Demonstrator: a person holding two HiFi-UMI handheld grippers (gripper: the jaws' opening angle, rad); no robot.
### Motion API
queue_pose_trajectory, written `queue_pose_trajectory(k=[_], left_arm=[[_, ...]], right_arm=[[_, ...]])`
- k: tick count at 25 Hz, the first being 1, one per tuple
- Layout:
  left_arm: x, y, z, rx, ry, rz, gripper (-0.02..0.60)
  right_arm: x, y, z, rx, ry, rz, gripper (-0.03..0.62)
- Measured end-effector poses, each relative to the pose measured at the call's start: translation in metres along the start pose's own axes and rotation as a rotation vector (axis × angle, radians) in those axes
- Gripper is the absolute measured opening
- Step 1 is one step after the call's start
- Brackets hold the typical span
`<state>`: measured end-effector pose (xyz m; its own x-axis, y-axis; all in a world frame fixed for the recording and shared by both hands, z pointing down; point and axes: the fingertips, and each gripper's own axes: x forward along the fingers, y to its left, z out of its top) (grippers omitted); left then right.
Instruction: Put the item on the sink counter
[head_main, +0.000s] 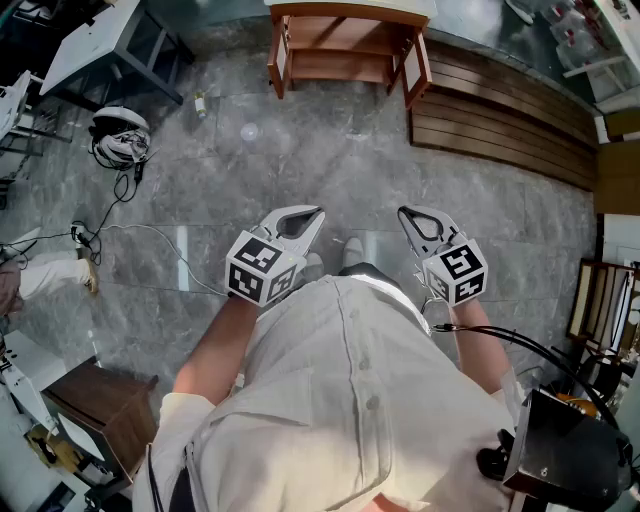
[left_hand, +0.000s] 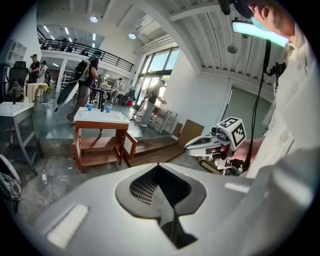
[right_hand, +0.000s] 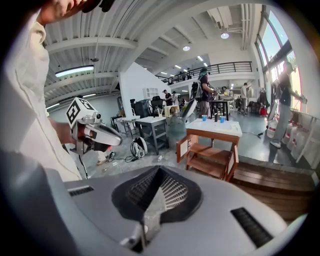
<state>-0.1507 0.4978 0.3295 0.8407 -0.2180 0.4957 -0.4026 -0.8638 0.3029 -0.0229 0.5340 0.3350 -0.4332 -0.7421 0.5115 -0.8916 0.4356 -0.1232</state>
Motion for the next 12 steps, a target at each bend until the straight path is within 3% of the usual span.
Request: queue_pose_trajectory(k=[7, 12], left_arm=[[0.045, -0.009, 0.045, 0.013, -0.011, -0.002, 0.005], [0.075, 0.007, 0.068, -0.002, -0.006, 0.005, 0.005]], right_arm=[[0.005, -0.048, 0.013, -0.024, -0.004, 0.049, 0.005], [0.025, -0.08, 0.013, 0.028, 0.008, 0.075, 0.003]])
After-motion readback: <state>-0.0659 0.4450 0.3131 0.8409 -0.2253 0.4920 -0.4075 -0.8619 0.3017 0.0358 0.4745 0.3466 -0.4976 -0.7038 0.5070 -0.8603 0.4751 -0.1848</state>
